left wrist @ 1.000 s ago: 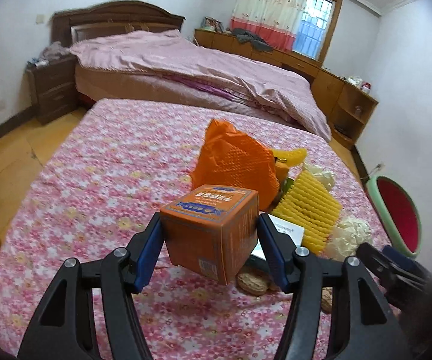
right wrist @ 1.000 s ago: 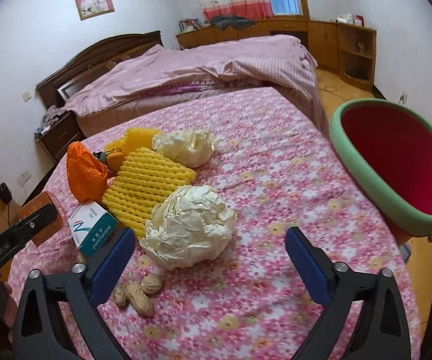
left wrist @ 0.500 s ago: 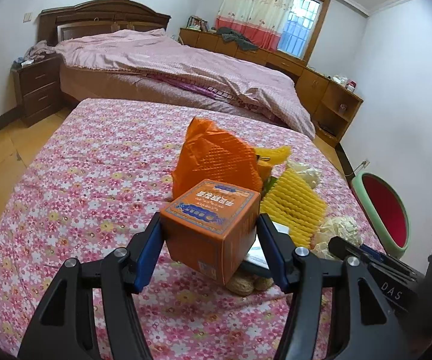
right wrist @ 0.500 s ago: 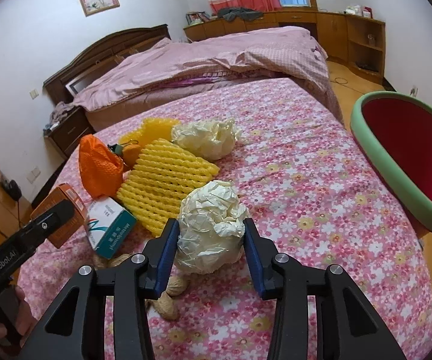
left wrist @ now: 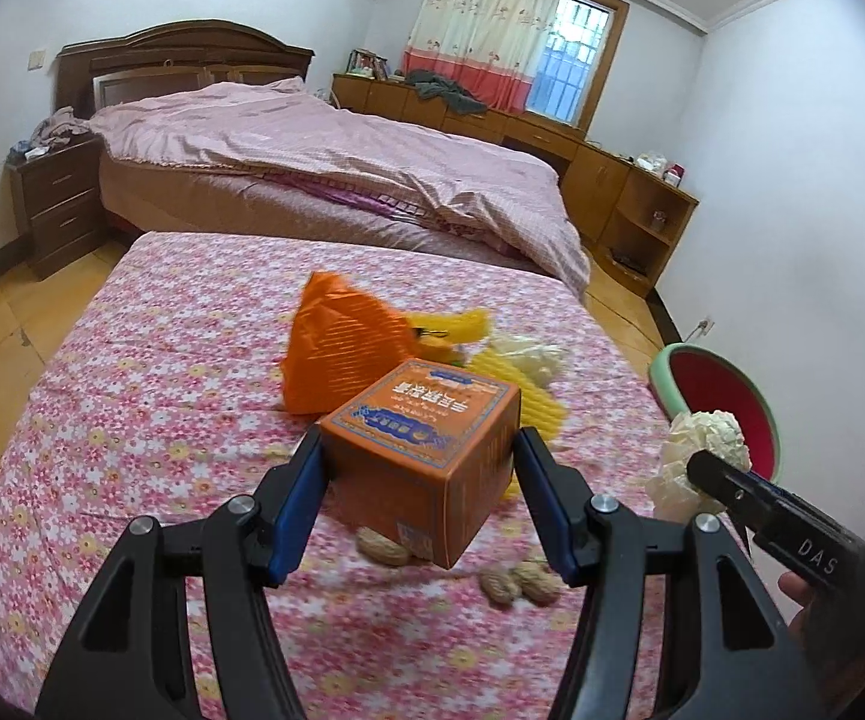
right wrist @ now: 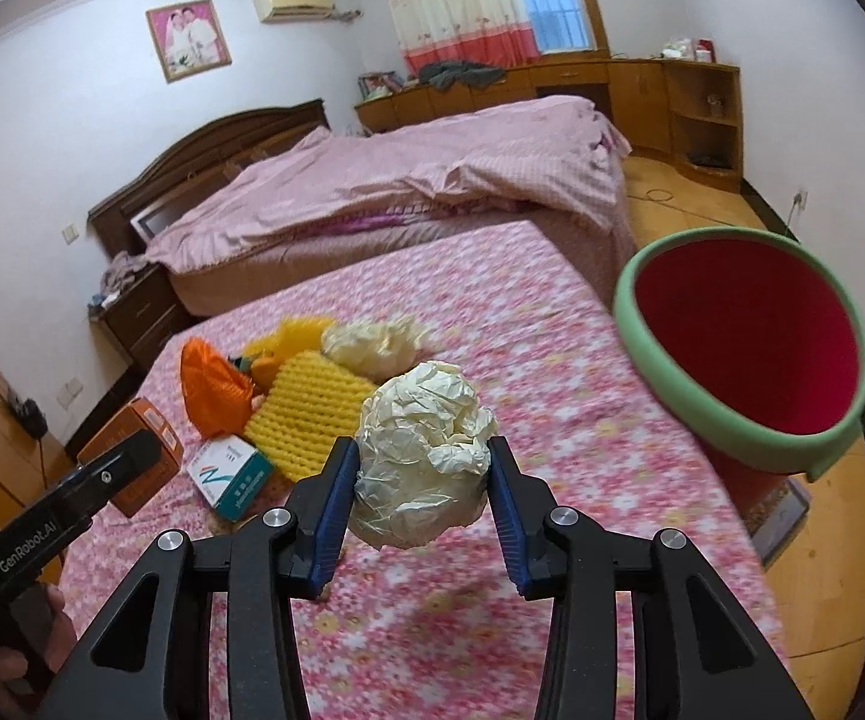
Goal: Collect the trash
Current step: 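Carry the orange box and paper ball over the red bin with both tools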
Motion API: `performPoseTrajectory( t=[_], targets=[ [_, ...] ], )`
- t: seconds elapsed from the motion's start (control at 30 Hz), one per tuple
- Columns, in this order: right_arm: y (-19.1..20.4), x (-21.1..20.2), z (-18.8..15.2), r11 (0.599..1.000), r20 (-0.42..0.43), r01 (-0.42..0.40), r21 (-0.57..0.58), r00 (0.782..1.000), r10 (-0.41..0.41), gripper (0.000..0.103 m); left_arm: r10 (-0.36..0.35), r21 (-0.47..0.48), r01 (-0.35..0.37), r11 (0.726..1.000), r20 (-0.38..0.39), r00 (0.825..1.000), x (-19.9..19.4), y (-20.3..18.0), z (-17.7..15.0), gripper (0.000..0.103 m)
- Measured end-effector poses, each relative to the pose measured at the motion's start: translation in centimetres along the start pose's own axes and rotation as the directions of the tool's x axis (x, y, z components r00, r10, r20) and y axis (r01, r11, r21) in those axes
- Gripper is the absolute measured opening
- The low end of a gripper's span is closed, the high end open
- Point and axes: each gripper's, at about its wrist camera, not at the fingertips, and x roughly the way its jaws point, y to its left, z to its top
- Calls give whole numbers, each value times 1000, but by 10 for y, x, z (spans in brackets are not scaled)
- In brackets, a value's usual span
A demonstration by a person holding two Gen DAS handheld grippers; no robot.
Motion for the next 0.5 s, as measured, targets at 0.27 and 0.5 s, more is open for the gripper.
performPoseTrajectory(
  t=[0.27,0.5],
  targets=[
    [-38,-23,16,999,35,27,42,999,-29,44,-21,39,22,999,-28,999,4,-37,8,62],
    [-75,-37,29,995,62,48,83,997,-53,44,-68,73,72,995,-56,996,18,-77,19,62]
  ],
)
